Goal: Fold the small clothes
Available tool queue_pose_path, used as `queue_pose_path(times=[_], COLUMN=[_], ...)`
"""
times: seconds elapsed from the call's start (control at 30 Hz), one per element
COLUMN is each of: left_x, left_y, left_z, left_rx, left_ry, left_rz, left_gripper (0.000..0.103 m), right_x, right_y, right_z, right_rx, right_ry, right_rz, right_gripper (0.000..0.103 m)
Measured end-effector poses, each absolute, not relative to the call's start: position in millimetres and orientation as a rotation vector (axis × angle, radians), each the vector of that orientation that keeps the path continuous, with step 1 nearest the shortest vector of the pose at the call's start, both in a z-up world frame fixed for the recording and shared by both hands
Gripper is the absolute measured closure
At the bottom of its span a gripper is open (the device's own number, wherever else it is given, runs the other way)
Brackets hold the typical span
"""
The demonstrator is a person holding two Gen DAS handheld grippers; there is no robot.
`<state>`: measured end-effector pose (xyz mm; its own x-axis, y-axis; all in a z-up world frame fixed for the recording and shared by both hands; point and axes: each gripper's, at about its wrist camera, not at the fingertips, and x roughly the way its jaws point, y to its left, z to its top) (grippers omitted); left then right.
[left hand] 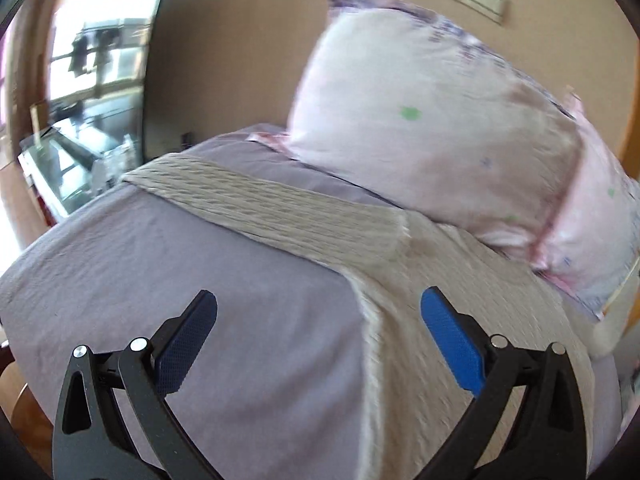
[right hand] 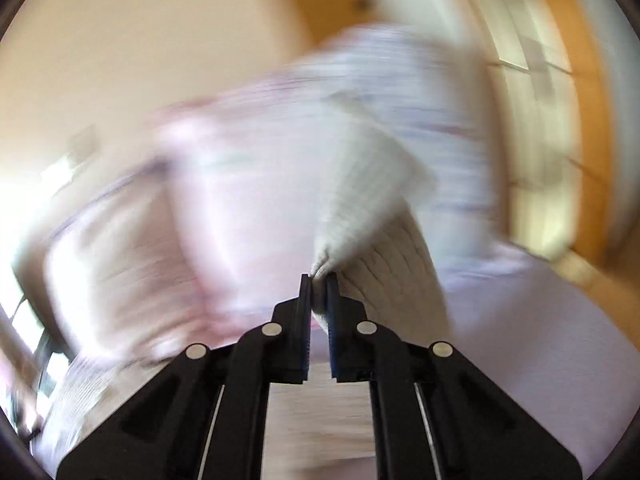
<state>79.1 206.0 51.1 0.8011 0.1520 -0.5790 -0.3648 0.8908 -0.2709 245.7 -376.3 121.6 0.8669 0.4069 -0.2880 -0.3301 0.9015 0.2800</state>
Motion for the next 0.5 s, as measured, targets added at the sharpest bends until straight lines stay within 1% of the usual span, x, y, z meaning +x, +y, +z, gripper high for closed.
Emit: queue_pose_path(times=[0.07, 0.1, 0.17, 0.2, 0.23, 0.27, 0.3, 0.33, 0.37, 0.43, 0.47, 0.5], left_x=[87.2, 91.6, 101.2, 102.7, 106.6, 109.7, 113.8, 119.1, 124.4, 132.2, 134.9, 136.6], left_y=[225.2, 232.3, 248.9, 254.2, 265.0, 274.4, 285.6, 296.7, 310.6, 336.8, 347.6, 356.8], left_z=[51.2, 50.8, 49.9, 49.3, 47.8, 46.0, 42.4, 37.5, 31.1, 17.6, 11.7, 6.9], left_rx=[-0.401, -0.407, -0.424, -0.432, -0.452, -0.472, -0.496, -0.532, -0.579, -0.674, -0.712, -0.742], left_ry=[0.586, 0.588, 0.597, 0.598, 0.603, 0.606, 0.619, 0.643, 0.662, 0.691, 0.701, 0.708], left_rz=[0.333, 0.343, 0.373, 0.376, 0.384, 0.39, 0.397, 0.4, 0.393, 0.402, 0.416, 0.432], left_gripper=[0.001, 0.001, 0.001, 0.001, 0.001, 0.004, 0.006, 0.012, 0.02, 0.028, 0.031, 0.032], right_x=[237.6, 236.2, 232.1, 232.7, 227.2, 224.6, 222.7, 217.0, 219.1, 216.1, 222.0, 219.8], right_y=[-302.1, -258.0, -198.6, -186.0, -179.9, -182.6, -191.5, -201.5, -206.4, -220.5, -225.9, -230.8], right_z=[114.0, 100.5, 72.5, 63.4, 55.5, 54.1, 56.5, 60.1, 63.4, 68.4, 69.0, 69.7], right_rx=[0.169, 0.12, 0.039, 0.029, 0.036, 0.049, 0.057, 0.064, 0.075, 0.098, 0.101, 0.1], right_ry=[0.401, 0.483, 0.642, 0.685, 0.708, 0.695, 0.664, 0.638, 0.617, 0.6, 0.6, 0.601], right_rz=[0.56, 0.663, 0.8, 0.833, 0.864, 0.869, 0.848, 0.827, 0.807, 0.768, 0.75, 0.735], right_gripper=[0.096, 0.095, 0.084, 0.07, 0.052, 0.045, 0.034, 0.028, 0.026, 0.019, 0.018, 0.018])
